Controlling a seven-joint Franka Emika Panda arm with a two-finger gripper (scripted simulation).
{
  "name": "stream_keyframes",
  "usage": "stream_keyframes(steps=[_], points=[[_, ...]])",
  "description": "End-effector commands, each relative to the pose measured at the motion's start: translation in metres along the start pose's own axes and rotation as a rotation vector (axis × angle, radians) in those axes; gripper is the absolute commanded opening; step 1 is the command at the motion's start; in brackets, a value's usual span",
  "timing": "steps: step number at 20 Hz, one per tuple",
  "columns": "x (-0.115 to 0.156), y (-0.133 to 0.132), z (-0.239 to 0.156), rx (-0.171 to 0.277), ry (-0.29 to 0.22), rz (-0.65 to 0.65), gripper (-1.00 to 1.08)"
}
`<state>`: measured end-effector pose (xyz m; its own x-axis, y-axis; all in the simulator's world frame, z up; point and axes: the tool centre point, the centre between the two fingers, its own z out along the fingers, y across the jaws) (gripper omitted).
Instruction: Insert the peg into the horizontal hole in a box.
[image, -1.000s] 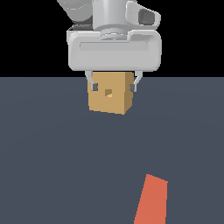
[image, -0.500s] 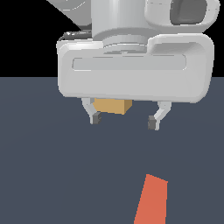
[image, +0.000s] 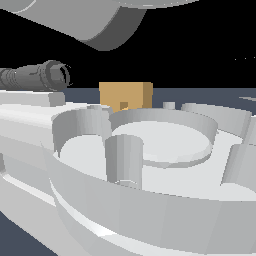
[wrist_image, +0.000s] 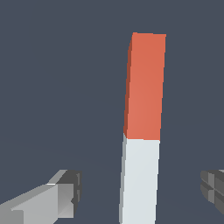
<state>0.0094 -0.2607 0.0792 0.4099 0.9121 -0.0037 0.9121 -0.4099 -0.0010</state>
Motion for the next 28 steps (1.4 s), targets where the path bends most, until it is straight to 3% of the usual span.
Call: stream_keyframes(steps=[1, 6, 13, 22, 28], points=[[-0.017, 0.005, 0.007, -0.001, 0.002, 0.029, 1.00], [-0.032, 0.009, 0.013, -0.001, 0.004, 0.056, 1.00], [-0.033, 0.008, 0.016, 0.000, 0.003, 0.057, 1.00], [-0.032, 0.007, 0.056, -0.001, 0.004, 0.056, 1.00], [-0.031, 0.009, 0.063, -0.001, 0.004, 0.056, 1.00]])
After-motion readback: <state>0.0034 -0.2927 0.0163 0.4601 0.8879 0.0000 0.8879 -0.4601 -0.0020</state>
